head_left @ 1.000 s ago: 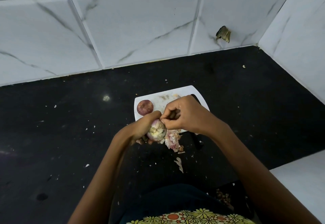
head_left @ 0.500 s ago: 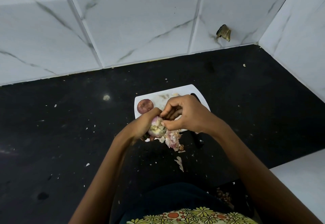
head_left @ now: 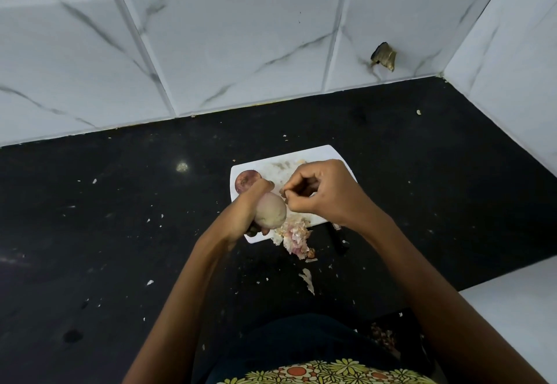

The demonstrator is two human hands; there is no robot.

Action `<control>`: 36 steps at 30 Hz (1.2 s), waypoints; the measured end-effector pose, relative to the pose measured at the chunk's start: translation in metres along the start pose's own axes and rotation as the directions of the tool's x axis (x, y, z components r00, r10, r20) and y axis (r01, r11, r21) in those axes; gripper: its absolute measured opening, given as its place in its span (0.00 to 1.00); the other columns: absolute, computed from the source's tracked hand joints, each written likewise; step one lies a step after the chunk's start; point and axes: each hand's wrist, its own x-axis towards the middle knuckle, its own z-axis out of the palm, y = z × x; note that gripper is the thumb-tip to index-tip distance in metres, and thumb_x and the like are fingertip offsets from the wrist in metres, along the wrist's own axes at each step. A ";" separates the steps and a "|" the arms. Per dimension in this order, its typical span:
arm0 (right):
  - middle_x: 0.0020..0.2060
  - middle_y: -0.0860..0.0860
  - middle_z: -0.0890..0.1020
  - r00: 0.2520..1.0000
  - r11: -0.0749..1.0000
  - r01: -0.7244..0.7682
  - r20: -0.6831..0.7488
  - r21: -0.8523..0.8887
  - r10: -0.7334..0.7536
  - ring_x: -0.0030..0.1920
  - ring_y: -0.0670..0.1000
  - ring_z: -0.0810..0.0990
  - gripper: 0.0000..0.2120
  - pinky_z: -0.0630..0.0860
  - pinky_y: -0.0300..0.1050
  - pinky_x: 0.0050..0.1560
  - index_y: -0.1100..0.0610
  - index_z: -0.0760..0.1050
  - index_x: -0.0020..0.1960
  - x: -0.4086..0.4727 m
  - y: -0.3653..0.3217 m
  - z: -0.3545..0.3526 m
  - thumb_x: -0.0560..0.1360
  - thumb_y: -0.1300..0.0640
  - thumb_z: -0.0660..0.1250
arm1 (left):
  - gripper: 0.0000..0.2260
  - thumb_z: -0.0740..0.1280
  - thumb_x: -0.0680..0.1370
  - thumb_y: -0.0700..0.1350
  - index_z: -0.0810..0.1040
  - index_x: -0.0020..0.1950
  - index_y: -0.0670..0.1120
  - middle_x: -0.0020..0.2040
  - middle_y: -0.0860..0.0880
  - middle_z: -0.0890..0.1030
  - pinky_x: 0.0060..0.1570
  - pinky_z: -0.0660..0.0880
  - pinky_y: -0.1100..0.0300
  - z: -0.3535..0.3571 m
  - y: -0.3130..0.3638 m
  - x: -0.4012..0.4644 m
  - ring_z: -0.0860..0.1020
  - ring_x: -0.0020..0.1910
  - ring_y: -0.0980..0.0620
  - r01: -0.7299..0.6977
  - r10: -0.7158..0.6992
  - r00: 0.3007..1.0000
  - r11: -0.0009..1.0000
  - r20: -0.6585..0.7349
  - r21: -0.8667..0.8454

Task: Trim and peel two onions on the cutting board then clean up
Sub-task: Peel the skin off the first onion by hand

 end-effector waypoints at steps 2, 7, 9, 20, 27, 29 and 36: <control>0.36 0.48 0.82 1.000 0.999 -0.021 0.015 -0.030 0.021 0.37 0.44 0.80 0.06 0.77 0.38 0.39 0.59 0.80 0.41 0.000 0.001 -0.002 0.72 0.67 0.67 | 0.23 0.56 0.73 0.63 0.74 0.38 0.43 0.31 0.40 0.77 0.25 0.62 0.63 -0.002 0.001 0.001 0.68 0.27 0.51 -0.026 0.026 1.000 1.000 -0.014 -0.011; 0.32 0.55 0.74 0.998 0.992 -0.049 0.042 -0.114 0.054 0.35 0.52 0.72 0.13 0.71 0.53 0.39 0.59 0.71 0.39 -0.001 0.006 -0.005 0.81 0.57 0.59 | 0.21 0.58 0.78 0.60 0.72 0.44 0.41 0.26 0.50 0.75 0.28 0.63 0.63 -0.002 -0.001 -0.001 0.68 0.23 0.57 -0.065 0.065 0.998 0.997 -0.004 -0.044; 0.34 0.51 0.76 0.996 0.998 -0.035 0.076 -0.047 0.038 0.35 0.49 0.74 0.11 0.72 0.42 0.37 0.60 0.74 0.42 -0.004 0.001 -0.006 0.76 0.52 0.68 | 0.20 0.57 0.78 0.61 0.71 0.46 0.44 0.28 0.49 0.75 0.29 0.63 0.62 -0.001 -0.001 -0.003 0.68 0.26 0.56 -0.092 0.091 0.996 0.994 -0.006 -0.053; 0.39 0.53 0.81 0.970 0.964 0.227 -0.057 -0.136 -0.236 0.40 0.46 0.79 0.04 0.77 0.38 0.41 0.63 0.83 0.42 0.003 0.001 0.013 0.68 0.63 0.74 | 0.23 0.53 0.81 0.61 0.72 0.46 0.42 0.31 0.47 0.74 0.27 0.63 0.63 -0.001 -0.003 0.001 0.68 0.26 0.56 -0.096 0.089 0.994 0.988 -0.067 -0.118; 0.41 0.44 0.74 0.973 0.953 0.197 -0.072 -0.230 -0.219 0.43 0.40 0.74 0.00 0.69 0.31 0.46 0.59 0.77 0.45 0.004 0.005 0.019 0.75 0.62 0.68 | 0.22 0.53 0.81 0.59 0.74 0.45 0.42 0.35 0.43 0.75 0.28 0.64 0.61 0.005 -0.006 0.002 0.70 0.28 0.54 -0.092 0.075 0.992 0.981 -0.105 -0.171; 0.42 0.45 0.74 0.977 0.956 0.190 -0.056 -0.225 -0.207 0.44 0.40 0.73 0.01 0.68 0.29 0.46 0.60 0.75 0.46 0.004 0.006 0.020 0.76 0.63 0.65 | 0.23 0.55 0.80 0.61 0.74 0.45 0.40 0.34 0.43 0.75 0.28 0.64 0.61 0.006 -0.005 0.002 0.70 0.29 0.53 -0.113 0.094 0.989 0.977 -0.110 -0.181; 0.42 0.48 0.75 0.991 0.970 0.078 -0.089 -0.230 -0.101 0.44 0.44 0.74 0.02 0.72 0.35 0.45 0.58 0.71 0.48 0.007 0.017 0.015 0.78 0.63 0.62 | 0.29 0.59 0.72 0.65 0.74 0.49 0.38 0.34 0.44 0.74 0.28 0.65 0.63 0.005 -0.003 0.000 0.69 0.27 0.55 -0.189 0.179 0.981 0.967 -0.073 -0.169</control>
